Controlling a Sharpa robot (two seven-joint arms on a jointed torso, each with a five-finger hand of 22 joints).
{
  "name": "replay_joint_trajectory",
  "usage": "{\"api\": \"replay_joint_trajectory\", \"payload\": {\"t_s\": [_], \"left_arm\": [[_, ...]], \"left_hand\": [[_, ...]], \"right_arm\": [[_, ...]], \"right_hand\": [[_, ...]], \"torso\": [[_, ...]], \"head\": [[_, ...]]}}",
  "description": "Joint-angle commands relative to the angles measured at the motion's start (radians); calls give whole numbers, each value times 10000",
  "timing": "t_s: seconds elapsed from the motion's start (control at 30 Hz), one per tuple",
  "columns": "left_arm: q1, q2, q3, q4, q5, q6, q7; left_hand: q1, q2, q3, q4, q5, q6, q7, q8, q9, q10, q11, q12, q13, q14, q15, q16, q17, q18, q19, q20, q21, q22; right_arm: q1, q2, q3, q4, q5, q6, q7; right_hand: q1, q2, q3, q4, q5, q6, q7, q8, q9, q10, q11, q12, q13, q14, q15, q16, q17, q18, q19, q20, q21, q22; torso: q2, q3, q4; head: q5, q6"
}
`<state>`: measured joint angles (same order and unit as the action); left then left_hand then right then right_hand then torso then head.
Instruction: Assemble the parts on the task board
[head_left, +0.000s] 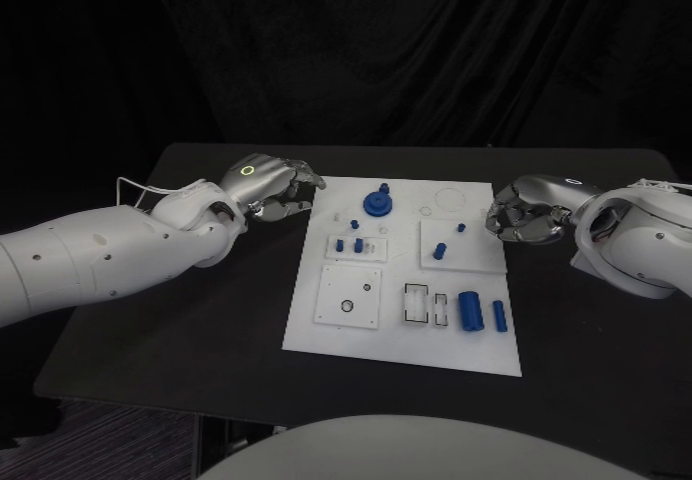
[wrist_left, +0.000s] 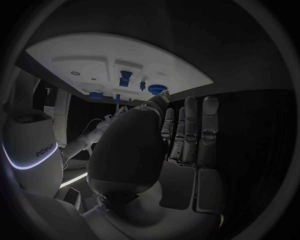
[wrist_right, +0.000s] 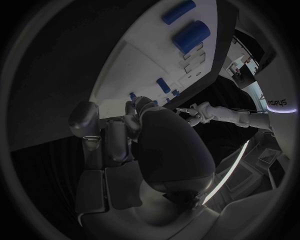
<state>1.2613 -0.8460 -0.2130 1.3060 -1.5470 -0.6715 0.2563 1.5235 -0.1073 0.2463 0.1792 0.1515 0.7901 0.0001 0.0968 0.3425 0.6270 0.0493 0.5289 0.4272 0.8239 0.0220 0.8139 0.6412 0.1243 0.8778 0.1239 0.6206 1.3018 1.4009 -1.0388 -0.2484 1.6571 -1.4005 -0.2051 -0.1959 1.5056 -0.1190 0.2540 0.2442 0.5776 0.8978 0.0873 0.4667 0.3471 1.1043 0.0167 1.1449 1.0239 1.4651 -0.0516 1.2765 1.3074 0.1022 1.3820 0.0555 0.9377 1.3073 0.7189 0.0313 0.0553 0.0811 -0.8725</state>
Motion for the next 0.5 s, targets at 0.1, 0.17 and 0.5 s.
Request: {"api": "replay_joint_trajectory", "payload": {"t_s": [0.1, 0.17, 0.5], "left_arm": [[-21, -448, 6, 197, 3277, -783, 2978], [-38, -604, 5, 253, 4076, -437, 3471], [-481, -760, 3, 644, 8722, 2003, 5047]], "left_hand": [[-850, 354, -1106, 1073, -360, -756, 423, -319, -564, -2529, -264, 900, -955, -3957, 611, -4263, -2839, 214, -6190, 292, -5599, -2995], [-1097, 369, -1322, 1147, -397, -1295, 377, -374, -818, -2971, -441, 752, -1313, -4391, 563, -4801, -3330, 212, -6297, 297, -5608, -3344], [-1964, 1781, -3284, 1173, 90, -5010, -274, -625, -2890, -5353, -431, -2953, -3915, -8036, 562, -8083, -6352, -109, -8568, -46, -5996, -10740]], "right_arm": [[282, 85, 9, 147, -602, -486, -148], [422, 175, 10, 184, -1019, -434, -274], [649, 807, 10, -177, -2238, -109, -342]], "right_hand": [[141, -411, 571, -63, 784, -241, 296, -55, 19, -2579, 246, -2371, -2370, -313, 231, -817, 176, 295, -625, 146, -1381, 764], [203, -530, 769, -148, 947, -333, 391, -85, 26, -2868, 358, -2592, -2525, -646, 333, -1226, -48, 401, -1058, 229, -2159, 641], [-121, -816, 2100, -423, -3550, -1765, 395, -749, -277, -5071, 1043, -5014, -4500, -1522, 867, -2268, -1110, 508, -1803, 732, -2472, 507]], "torso": [[-13, -4, -35], [0, -3, -49], [-44, -16, 76]], "head": [[86, -2], [115, -2], [-210, -2]]}}
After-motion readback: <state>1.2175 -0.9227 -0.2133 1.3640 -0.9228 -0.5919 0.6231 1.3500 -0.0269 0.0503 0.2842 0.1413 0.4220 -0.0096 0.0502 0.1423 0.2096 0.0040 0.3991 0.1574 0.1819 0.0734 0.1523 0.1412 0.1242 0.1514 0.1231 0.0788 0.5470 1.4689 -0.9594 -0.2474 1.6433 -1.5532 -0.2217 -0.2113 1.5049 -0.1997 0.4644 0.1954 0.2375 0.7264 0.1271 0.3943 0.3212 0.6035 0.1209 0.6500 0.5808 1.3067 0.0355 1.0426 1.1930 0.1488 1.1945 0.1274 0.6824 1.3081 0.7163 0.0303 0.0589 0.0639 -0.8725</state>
